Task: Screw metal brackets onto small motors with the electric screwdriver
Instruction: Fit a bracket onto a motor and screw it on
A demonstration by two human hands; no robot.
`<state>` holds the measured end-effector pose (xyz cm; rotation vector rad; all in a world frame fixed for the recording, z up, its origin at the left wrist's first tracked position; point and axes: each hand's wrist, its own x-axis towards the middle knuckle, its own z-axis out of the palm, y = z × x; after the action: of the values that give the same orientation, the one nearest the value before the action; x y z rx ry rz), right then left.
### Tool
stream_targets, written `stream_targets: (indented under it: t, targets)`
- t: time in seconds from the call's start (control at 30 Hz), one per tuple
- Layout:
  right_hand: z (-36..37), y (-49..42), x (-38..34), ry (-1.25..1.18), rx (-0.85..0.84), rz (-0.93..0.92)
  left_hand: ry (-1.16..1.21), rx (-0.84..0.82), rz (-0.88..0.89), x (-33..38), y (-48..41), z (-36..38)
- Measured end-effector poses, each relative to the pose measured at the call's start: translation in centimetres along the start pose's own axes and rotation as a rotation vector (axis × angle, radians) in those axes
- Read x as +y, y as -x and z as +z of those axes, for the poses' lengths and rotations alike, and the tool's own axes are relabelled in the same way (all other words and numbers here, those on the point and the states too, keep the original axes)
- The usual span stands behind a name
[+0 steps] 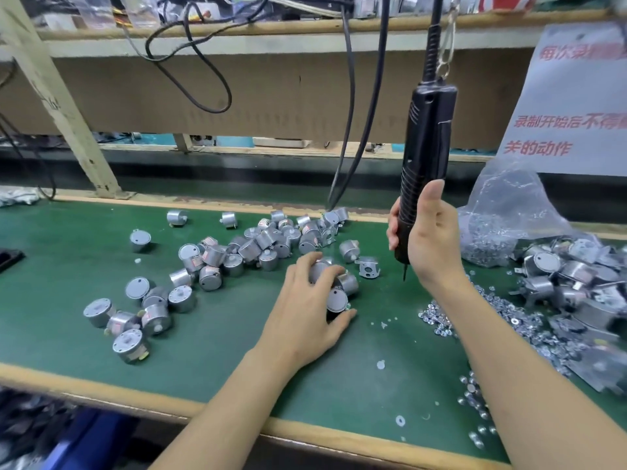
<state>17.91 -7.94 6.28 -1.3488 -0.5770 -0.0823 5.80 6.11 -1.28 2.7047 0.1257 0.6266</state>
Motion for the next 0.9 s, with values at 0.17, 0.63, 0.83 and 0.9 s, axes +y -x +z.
stream_targets:
  t: [0.17,0.63,0.83,0.9]
  targets:
    - [-0.5,-0.3,0.2,0.027,0.018,-0.005,-0.15,0.097,0.013,-0.1,0.3,-0.7]
    - [-1.1,-1.0,0.7,0.024,0.055,-0.015,-0.169,0.24,0.074,2.2,0.2,-0.8]
    - [-0.9,-0.9,0.8,0.034,0.044,-0.021,-0.325,0.064,0.107,5.3,-1.0,0.0]
    - [-1.0,-0.8,0.8,0.036,0.037,-0.021,-0.448,-0.025,0.163,5.9,-1.1,0.0]
